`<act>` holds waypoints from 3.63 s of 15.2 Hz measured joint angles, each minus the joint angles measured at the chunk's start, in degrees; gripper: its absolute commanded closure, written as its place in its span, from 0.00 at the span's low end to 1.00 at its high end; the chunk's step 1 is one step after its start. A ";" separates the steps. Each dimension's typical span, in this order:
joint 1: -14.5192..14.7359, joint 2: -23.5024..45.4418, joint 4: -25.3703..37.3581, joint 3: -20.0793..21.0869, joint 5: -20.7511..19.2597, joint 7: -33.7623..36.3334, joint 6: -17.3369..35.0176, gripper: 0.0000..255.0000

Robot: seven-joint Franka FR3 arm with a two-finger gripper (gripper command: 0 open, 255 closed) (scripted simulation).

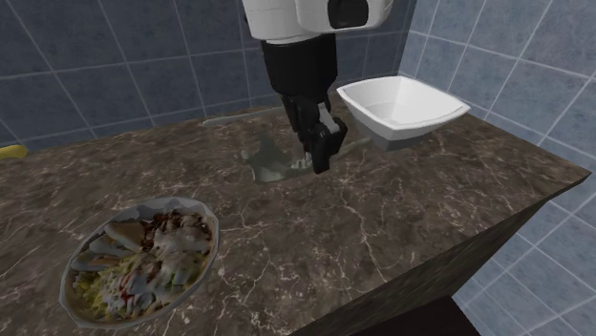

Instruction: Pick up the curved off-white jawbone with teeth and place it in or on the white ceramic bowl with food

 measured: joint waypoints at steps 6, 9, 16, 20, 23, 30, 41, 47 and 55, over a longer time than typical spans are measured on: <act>-0.45 0.70 4.88 -0.65 -0.69 -0.21 -4.23 1.00; -0.48 1.05 6.89 -0.36 -0.68 0.33 -5.88 1.00; 1.11 2.28 10.56 7.70 2.84 9.73 -7.54 1.00; 1.15 4.23 13.06 13.30 4.26 15.61 -7.47 1.00; 0.30 6.90 16.89 18.31 4.49 20.49 -8.19 1.00; -2.45 12.11 20.65 28.81 3.88 29.07 -6.22 1.00; -1.79 11.22 14.90 29.40 4.87 28.92 -1.00 1.00; -1.76 11.19 14.84 29.38 4.90 28.91 -0.96 0.00; -4.10 14.28 23.79 31.63 2.69 30.98 -7.43 0.00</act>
